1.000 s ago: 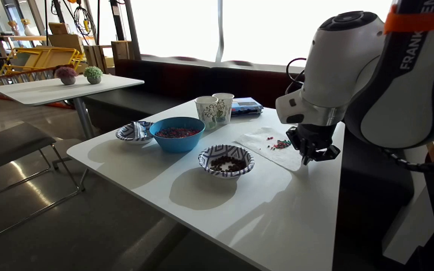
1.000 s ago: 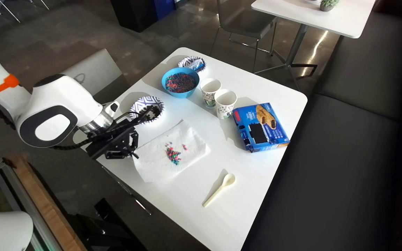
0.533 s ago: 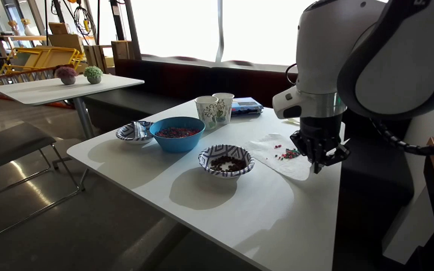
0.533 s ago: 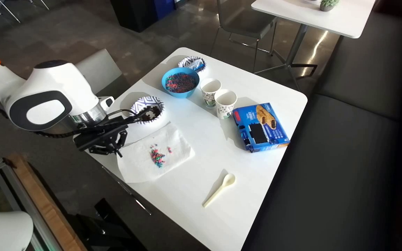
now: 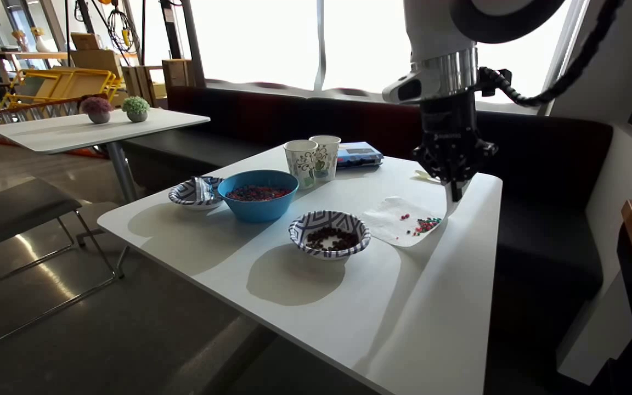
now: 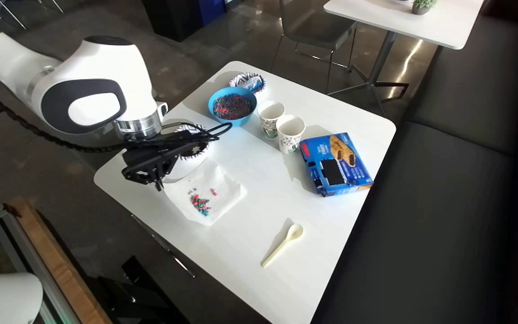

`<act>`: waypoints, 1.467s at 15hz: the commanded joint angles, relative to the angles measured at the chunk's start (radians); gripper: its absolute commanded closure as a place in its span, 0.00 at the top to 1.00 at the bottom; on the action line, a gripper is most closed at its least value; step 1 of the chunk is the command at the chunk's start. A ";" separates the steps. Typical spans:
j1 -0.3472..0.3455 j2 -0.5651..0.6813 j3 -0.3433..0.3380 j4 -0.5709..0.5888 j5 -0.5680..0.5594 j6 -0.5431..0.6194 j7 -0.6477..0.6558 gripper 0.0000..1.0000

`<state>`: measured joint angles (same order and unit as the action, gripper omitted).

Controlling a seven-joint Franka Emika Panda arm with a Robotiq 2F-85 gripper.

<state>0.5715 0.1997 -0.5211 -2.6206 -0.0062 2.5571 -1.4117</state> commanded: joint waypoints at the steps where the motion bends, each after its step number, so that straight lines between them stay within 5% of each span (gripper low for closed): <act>1: -0.274 -0.003 0.222 0.089 0.091 -0.093 -0.220 0.00; 3: -0.430 0.059 0.354 0.156 0.128 -0.130 -0.327 0.00; 8: -0.598 0.245 0.474 0.294 0.072 -0.108 -0.355 0.00; 14: -0.665 0.405 0.507 0.426 -0.052 -0.059 -0.345 0.00; 22: -0.680 0.462 0.563 0.497 -0.125 0.021 -0.362 0.00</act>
<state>-0.0821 0.6329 0.0054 -2.1454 -0.0993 2.5314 -1.7620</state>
